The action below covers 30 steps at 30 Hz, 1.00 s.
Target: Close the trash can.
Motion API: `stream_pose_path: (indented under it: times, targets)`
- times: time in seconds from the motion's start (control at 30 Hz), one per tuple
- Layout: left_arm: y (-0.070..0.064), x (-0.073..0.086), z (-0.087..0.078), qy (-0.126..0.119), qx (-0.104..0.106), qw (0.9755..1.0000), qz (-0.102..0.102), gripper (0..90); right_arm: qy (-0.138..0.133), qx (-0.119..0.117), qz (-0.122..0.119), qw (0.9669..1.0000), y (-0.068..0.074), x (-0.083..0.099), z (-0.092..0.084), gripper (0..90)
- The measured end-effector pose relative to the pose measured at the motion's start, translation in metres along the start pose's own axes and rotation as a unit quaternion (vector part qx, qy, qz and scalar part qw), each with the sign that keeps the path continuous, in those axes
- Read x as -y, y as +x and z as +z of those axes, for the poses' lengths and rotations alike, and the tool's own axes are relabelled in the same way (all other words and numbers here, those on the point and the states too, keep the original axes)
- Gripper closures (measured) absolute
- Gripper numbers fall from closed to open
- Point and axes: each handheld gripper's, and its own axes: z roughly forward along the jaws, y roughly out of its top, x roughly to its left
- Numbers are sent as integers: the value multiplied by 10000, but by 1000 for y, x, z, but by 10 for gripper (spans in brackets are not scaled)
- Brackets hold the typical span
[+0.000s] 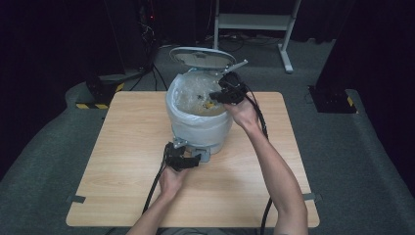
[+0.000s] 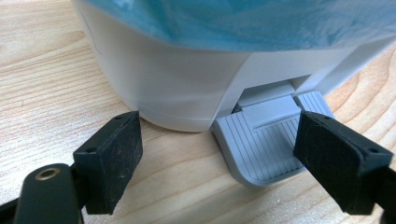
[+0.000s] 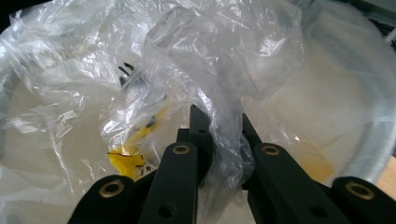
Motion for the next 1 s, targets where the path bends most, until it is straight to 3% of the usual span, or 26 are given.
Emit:
stream_pose_path:
  times: [0.03, 0.07, 0.17, 0.2, 0.27, 0.33, 0.37, 0.43, 0.6, 0.73, 0.8, 0.83, 0.93, 1.0]
  targets:
    - [0, 0, 0, -1, -2, 10000, 1, 155, 0, 8, 7, 10000, 1, 0, 1, 837]
    - [0, 0, 0, -2, -3, 10000, 2, 155, 91, 119, -217, 9997, -2, 0, 1, 836]
    - [0, 0, 0, -3, -6, 10000, 7, 155, 115, 23, -97, 9999, 0, -2, 2, 828]
    - [0, 0, 0, -10, -10, 10000, 10, 155, 186, 70, -246, 9995, -2, -2, 2, 821]
    - [0, 0, 0, -4, -4, 10000, 2, 155, 182, 47, -246, 9995, -1, -1, 1, 748]
    - [0, 0, 0, -5, -1, 10000, -3, 155, 53, 94, -183, 9998, 2, -1, -2, 631]
    - [0, 0, 0, -2, -1, 10000, -1, 155, -40, 143, -269, 9995, 3, 0, -4, 572]
    - [0, 0, 0, -1, 0, 10000, -1, 155, -159, 201, -229, 9994, 5, 0, -9, 502]
    - [0, 0, 0, -3, 0, 10000, -5, 155, -354, 277, -200, 9988, 6, 0, -20, 409]
    - [0, 0, 0, -4, 2, 10000, -7, 155, -510, 285, -179, 9981, 6, -1, -28, 391]
    - [0, 0, 0, -6, 0, 10000, -5, 155, -599, 298, -174, 9976, 6, -1, -31, 414]
    - [0, 0, 0, -7, -2, 10000, -3, 155, -633, 308, -181, 9974, 6, -2, -33, 477]
    - [0, 0, 0, -12, -12, 10000, 13, 155, -632, 326, -321, 9970, 8, -5, -32, 777]
    - [0, 0, 0, -14, -13, 10000, 13, 155, -530, 369, -384, 9972, 8, -8, -27, 852]
